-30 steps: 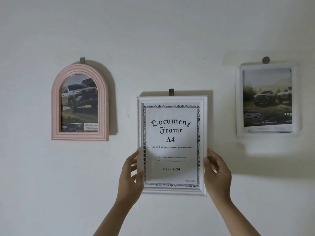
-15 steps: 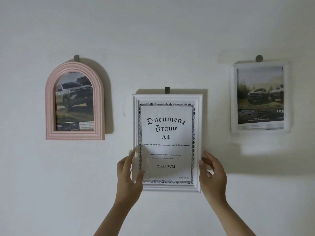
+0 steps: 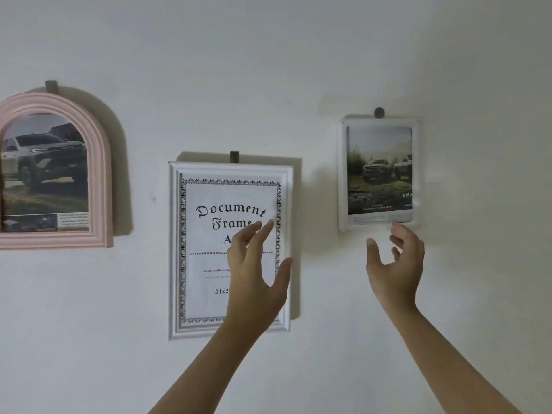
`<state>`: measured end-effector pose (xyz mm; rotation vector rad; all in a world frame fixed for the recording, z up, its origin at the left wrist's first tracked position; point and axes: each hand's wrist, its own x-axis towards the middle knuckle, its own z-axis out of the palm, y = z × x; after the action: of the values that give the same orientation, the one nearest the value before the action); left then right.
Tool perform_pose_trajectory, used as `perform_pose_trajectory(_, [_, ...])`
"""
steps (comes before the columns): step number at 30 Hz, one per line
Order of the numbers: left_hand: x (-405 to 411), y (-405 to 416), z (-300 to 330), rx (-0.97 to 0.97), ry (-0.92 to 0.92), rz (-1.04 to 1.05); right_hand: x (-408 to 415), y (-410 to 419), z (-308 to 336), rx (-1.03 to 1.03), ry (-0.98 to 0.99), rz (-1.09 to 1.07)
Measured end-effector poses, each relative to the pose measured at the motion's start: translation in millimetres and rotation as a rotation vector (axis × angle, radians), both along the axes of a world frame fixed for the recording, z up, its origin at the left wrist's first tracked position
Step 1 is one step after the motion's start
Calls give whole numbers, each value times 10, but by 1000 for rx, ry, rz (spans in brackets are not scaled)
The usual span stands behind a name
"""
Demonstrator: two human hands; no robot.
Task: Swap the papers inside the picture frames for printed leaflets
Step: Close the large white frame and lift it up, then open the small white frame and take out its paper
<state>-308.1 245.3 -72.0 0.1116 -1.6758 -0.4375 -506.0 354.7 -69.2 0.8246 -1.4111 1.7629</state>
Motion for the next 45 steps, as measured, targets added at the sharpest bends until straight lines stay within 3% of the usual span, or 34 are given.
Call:
perform_pose_trajectory(8, [-856, 241, 274, -37, -184, -89, -630, 549, 403, 412, -150, -43])
perform_pose_trajectory(12, [-1223, 186, 350, -37, -314, -34, -825, 565, 472, 518, -159, -25])
perform_pose_trajectory(25, [-1494, 219, 566, -16, -216, -118, -876, 503, 574, 410, -92, -24])
perform_pose_trajectory(34, [-816, 225, 354, 50, -235, -273, -492, 674, 327, 376, -65, 177])
perform_pose_trajectory(41, [231, 190, -358, 155, -556, -272, 267, 698, -274, 261, -88, 413])
perform_pose_trajectory(45, [804, 198, -925, 286, -722, -265, 744, 621, -938, 184, -239, 610])
